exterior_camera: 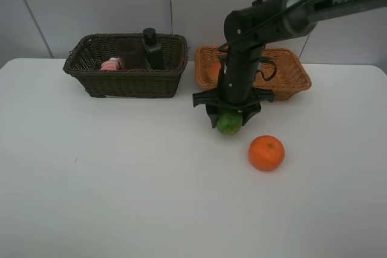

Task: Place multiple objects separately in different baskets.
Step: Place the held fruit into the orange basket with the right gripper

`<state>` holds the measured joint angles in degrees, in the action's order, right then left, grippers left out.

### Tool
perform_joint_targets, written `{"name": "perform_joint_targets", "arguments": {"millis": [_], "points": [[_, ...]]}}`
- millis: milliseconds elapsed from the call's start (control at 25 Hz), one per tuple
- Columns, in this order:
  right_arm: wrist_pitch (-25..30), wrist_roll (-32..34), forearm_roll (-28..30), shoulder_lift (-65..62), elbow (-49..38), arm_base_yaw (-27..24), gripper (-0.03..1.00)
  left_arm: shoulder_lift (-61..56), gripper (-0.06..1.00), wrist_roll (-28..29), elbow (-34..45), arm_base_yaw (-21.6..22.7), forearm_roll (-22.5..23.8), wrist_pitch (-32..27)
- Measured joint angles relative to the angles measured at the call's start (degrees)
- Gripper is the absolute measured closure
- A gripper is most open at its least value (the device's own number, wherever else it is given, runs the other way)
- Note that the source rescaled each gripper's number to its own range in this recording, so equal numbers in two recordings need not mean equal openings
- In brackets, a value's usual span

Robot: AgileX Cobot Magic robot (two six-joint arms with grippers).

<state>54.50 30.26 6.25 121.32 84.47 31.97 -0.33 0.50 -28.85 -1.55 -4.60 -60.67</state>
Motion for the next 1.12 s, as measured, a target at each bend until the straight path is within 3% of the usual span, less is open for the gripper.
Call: {"name": "perform_joint_targets", "arguments": {"millis": [640,1120], "points": [[6.08,-5.53,1.66,-8.61,0.92,-0.47,0.96,0.00,0.05,0.00,0.00,0.00,0.00,0.00],[10.67,-10.64,5.06,-4.71,19.80,-5.91,0.97,0.00,0.05,0.00,0.00,0.00,0.00,0.00]]}}
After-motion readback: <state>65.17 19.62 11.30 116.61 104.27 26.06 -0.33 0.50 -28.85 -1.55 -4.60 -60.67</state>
